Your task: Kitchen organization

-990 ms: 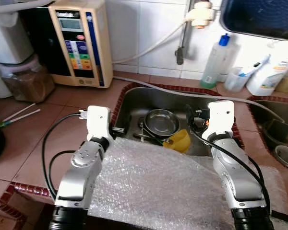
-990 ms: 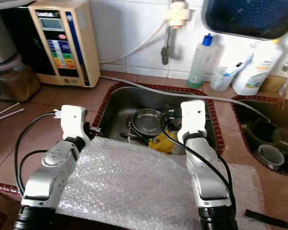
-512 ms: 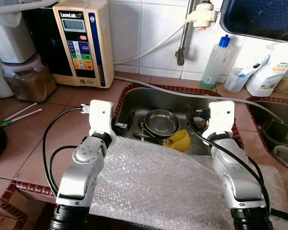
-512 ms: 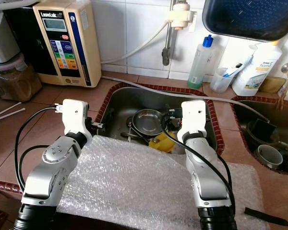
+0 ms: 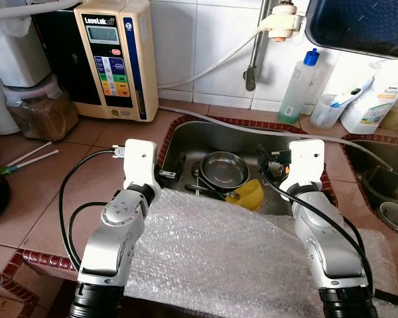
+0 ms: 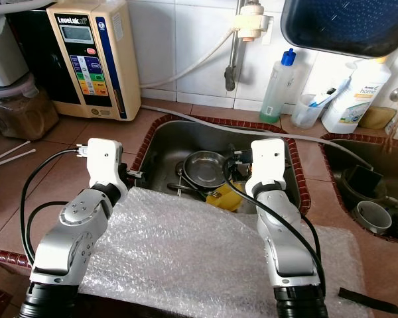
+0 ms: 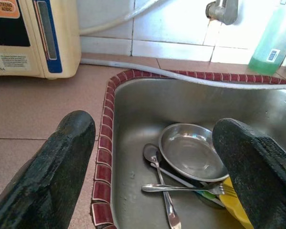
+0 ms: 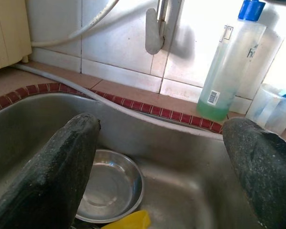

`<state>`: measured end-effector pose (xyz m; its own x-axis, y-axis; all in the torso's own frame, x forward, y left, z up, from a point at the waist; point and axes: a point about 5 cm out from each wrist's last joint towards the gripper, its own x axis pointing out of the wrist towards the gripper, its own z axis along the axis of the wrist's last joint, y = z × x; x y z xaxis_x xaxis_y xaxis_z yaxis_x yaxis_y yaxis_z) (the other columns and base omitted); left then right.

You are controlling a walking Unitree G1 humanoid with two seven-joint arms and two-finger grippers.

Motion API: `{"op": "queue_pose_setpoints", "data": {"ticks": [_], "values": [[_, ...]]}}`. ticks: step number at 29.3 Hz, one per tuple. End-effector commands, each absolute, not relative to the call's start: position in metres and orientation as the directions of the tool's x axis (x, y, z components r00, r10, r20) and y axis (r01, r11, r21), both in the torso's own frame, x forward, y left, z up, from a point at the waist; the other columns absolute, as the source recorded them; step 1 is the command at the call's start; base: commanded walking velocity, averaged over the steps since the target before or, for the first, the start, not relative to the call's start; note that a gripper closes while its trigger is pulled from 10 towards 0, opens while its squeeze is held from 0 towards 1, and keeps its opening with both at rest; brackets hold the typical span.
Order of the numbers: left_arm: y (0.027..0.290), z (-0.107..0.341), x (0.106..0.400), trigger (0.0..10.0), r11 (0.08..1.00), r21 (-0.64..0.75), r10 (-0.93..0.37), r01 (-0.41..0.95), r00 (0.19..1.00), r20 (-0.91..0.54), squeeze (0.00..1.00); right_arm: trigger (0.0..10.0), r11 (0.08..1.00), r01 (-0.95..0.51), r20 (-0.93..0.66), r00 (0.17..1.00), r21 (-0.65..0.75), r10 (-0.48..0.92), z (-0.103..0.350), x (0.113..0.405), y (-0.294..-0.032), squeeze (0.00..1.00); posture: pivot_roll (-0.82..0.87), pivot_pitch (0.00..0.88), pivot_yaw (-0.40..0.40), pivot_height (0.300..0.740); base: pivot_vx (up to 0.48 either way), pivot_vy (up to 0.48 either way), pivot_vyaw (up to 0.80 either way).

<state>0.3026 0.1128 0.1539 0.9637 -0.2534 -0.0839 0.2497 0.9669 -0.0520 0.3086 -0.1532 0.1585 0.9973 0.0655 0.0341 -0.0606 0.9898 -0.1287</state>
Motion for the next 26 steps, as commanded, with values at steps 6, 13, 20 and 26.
{"op": "queue_pose_setpoints", "data": {"ticks": [6,13,20,26], "values": [[0.1123,0.1581,0.3032,10.0,0.966,-0.038,-0.257,0.255,0.963,-0.087,0.0,10.0,0.992,-0.044,0.047,0.998,-0.116,0.05,0.1641,0.3095,-0.1565,0.0,0.0,0.0,0.0,0.74,-0.277,0.0,0.0],[0.1112,0.1575,0.303,10.0,0.966,-0.044,-0.258,0.255,0.962,-0.09,0.0,10.0,0.992,-0.045,0.047,0.998,-0.116,0.051,0.1644,0.3098,-0.1564,0.0,-0.01,0.0,-0.001,0.74,-0.292,0.0,0.0],[0.1115,0.1561,0.3036,10.0,0.966,-0.047,-0.259,0.255,0.961,-0.098,0.0,10.0,0.992,-0.041,0.05,0.998,-0.117,0.047,0.1649,0.3099,-0.157,0.0,-0.01,0.0,0.005,0.74,-0.296,0.0,0.0],[0.1105,0.1571,0.3051,10.0,0.964,-0.043,-0.266,0.263,0.959,-0.098,0.0,10.0,0.993,-0.035,0.052,0.998,-0.115,0.041,0.1649,0.3099,-0.1571,0.0,-0.01,0.0,0.01,0.74,-0.28,0.0,0.0]]}}
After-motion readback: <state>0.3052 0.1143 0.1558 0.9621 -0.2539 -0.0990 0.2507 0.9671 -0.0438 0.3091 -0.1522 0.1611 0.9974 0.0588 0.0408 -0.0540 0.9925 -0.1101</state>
